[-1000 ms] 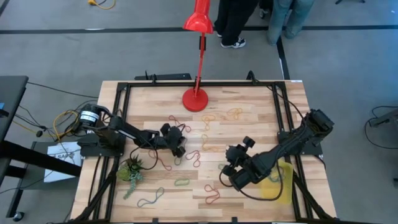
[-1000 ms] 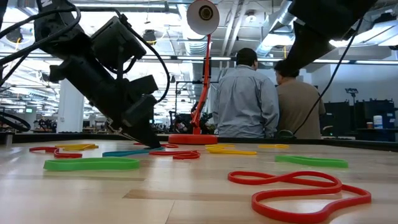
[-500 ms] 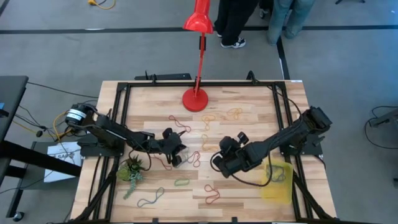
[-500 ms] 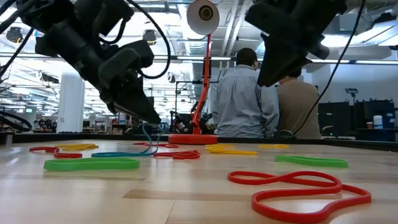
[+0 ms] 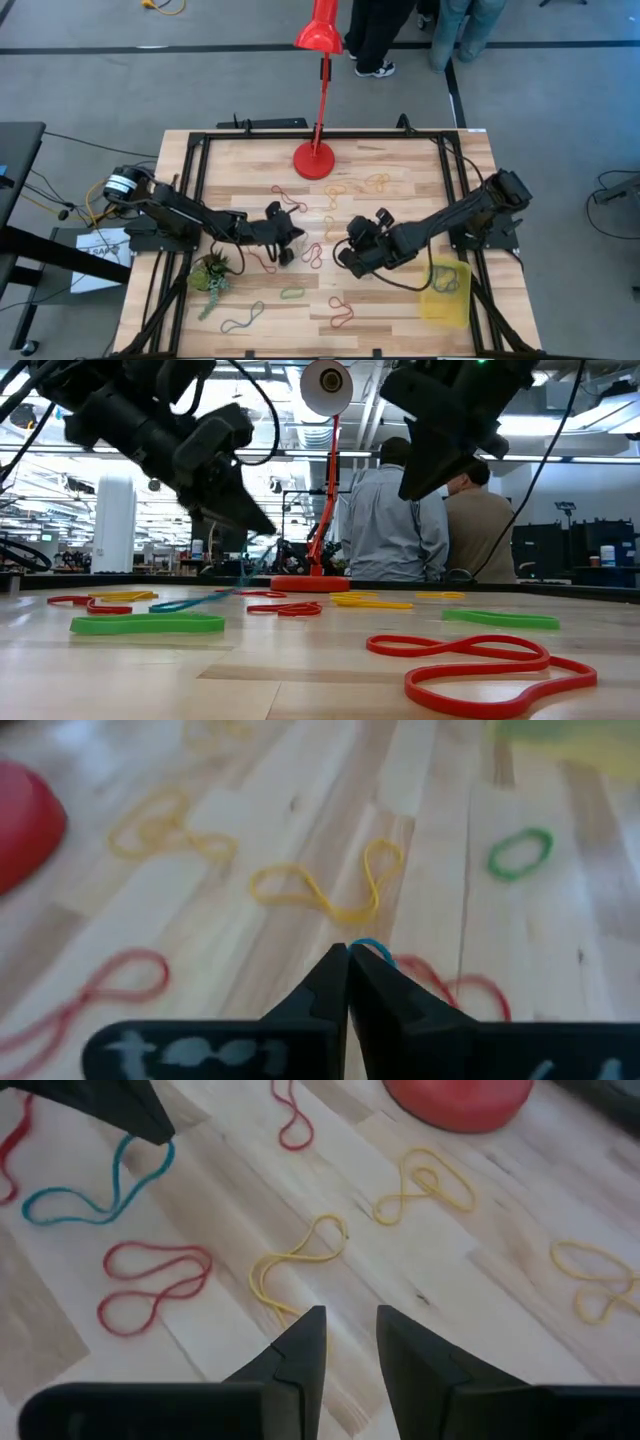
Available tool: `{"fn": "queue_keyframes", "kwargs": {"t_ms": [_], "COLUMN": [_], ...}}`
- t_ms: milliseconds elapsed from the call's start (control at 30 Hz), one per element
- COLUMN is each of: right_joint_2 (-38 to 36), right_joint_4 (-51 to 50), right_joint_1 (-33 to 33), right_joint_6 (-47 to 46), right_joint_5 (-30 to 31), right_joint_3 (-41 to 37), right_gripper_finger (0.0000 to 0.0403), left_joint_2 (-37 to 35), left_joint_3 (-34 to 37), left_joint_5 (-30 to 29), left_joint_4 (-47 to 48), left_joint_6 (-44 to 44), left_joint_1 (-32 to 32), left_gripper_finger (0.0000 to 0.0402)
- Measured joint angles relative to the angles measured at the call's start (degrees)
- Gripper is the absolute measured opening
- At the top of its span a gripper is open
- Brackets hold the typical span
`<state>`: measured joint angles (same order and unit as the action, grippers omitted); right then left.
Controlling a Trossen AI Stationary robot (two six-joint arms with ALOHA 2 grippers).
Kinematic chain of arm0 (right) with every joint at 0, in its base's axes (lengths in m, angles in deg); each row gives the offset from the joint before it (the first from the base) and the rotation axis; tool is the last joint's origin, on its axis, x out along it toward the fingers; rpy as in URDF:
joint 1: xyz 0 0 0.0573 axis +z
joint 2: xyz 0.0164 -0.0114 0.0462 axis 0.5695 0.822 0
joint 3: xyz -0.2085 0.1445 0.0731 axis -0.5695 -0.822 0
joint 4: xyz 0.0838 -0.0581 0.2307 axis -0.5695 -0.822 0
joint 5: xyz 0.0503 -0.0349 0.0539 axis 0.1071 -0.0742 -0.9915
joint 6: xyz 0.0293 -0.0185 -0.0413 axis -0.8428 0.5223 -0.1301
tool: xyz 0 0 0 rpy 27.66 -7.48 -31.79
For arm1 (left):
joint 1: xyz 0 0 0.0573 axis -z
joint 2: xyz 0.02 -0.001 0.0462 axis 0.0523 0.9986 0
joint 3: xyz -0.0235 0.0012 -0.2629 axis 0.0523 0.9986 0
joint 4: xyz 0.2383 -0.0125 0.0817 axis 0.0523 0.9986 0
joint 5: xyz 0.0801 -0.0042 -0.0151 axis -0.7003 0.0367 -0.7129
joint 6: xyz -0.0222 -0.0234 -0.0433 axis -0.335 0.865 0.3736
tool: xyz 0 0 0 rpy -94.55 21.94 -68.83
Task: Pick and place rubber bands into bin
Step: Put the blue rubber band into the container
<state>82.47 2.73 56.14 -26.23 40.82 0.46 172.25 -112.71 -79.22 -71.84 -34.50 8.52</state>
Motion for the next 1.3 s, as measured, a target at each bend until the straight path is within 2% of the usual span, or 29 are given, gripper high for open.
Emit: {"fn": "queue_keyframes", "kwargs": {"t_ms": [100, 167, 367, 467, 700, 1033, 1133, 1300], "right_joint_2": [0.02, 0.06, 0.44, 0.42, 1.19, 1.2, 1.48, 4.16], "right_joint_4": [0.59, 2.94, 25.04, 30.64, 34.58, 35.44, 35.64, 42.97], "right_joint_1": [-2.62, -3.75, -3.71, -5.0, -8.65, -9.02, -9.05, -9.09], "right_joint_6": [-1.51, 1.56, 25.74, 32.18, 33.36, 35.27, 35.28, 36.25], "right_joint_5": [-1.71, -2.18, -10.69, -13.1, -17.49, -18.85, -18.98, -20.75], "right_joint_3": [-0.02, -0.02, 0.0, 0.0, -0.07, -0.04, -0.04, -0.02], "right_gripper_finger": [0.0087, 0.0087, 0.0087, 0.0087, 0.0109, 0.0155, 0.0161, 0.0155], "left_joint_2": [-2.67, -4.8, -10.55, -12.14, -12.41, -12.41, -12.39, -12.39], "left_joint_3": [-0.03, -0.03, -0.03, -0.05, -0.05, -0.05, -0.05, -0.08], "left_joint_5": [-0.32, -0.43, -0.19, 1.76, 7.69, 7.17, 7.17, 7.17], "left_joint_4": [-0.04, -0.21, -0.07, -0.32, -2.84, -2.38, -2.38, -2.91], "left_joint_6": [-1.77, -3.55, -8.31, -8.72, -10.19, -10.24, -10.23, -10.2], "left_joint_1": [-0.52, -0.6, -0.53, -0.52, -0.49, -0.47, -0.47, -0.47], "left_gripper_finger": [0.0, 0.0, 0.0, 0.0, 0.0, 0.0, 0.0, 0.0]}}
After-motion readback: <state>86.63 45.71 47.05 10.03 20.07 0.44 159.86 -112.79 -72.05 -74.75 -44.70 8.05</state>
